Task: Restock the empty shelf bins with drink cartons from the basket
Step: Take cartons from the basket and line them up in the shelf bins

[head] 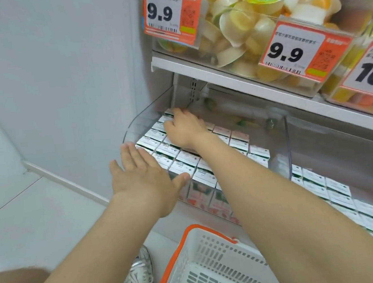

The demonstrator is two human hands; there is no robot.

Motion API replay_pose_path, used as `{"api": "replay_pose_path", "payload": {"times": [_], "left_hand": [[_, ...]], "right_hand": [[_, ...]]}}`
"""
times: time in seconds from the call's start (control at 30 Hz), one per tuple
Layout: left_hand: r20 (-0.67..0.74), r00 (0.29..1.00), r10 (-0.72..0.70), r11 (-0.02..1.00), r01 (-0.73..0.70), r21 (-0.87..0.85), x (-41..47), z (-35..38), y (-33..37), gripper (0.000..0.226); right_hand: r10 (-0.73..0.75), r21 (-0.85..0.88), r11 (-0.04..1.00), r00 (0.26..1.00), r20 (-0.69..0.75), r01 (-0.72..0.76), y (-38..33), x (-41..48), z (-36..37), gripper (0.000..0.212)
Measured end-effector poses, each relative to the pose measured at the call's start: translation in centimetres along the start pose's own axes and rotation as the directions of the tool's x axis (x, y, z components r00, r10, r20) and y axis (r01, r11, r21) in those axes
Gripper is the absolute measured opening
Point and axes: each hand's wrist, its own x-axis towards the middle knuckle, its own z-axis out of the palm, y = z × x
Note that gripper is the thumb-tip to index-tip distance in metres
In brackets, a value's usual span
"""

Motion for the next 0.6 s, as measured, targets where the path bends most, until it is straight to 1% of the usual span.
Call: {"api": "replay_pose_path", "payload": {"times": [0.1,0.2,0.23,0.27,0.37,0.4,0.47,0.53,0.57,0.6], "left_hand": [[0.022,1.0,-0.002,1.0,0.002,-0.014,0.2,0.1,0.2,0.113],[0.018,1.0,-0.01,1.0,0.011,-0.03,0.6,0.2,0.2,0.113],[0.013,1.0,-0.014,0.999,0.015,-0.034,0.7,0.3,0.2,0.113],[0.009,1.0,-0.019,0.999,0.019,-0.029,0.7,0.3,0.2,0.113],[-0.001,1.0,-0.016,1.0,0.016,0.014,0.7,0.3,0.2,0.109],[-0.03,1.0,-0.005,0.999,0.006,0.035,0.6,0.3,0.3,0.105],[-0.166,0.985,0.04,0.997,-0.027,0.078,0.1,0.2,0.3,0.092],[-0.32,0.941,0.115,0.991,-0.084,0.109,-0.2,0.3,0.3,0.076],[-0.36,0.919,0.16,0.985,-0.123,0.123,-0.2,0.5,0.3,0.071],[-0.378,0.902,0.208,0.976,-0.165,0.143,-0.1,0.7,0.4,0.069]], "right_hand": [[0.048,-0.002,0.999,0.998,0.026,-0.048,0.0,1.7,0.4,0.059],[0.043,0.097,0.994,0.999,0.0,-0.043,0.5,2.8,0.5,0.048],[0.028,0.11,0.994,1.0,0.002,-0.028,0.7,2.9,0.5,0.049],[0.001,0.094,0.996,1.0,0.021,-0.003,1.1,2.8,0.5,0.053],[-0.089,-0.051,0.994,0.993,0.082,0.094,1.8,2.0,0.4,0.068],[-0.114,-0.085,0.989,0.99,0.087,0.121,2.1,1.6,0.6,0.07],[-0.151,-0.11,0.981,0.984,0.091,0.161,2.4,0.7,0.9,0.066],[-0.198,-0.082,0.975,0.975,0.099,0.207,2.6,-1.0,0.7,0.047],[-0.221,-0.059,0.972,0.97,0.1,0.227,2.5,-2.4,0.5,0.037],[-0.244,-0.025,0.969,0.966,0.085,0.246,2.5,-3.9,0.2,0.031]]}}
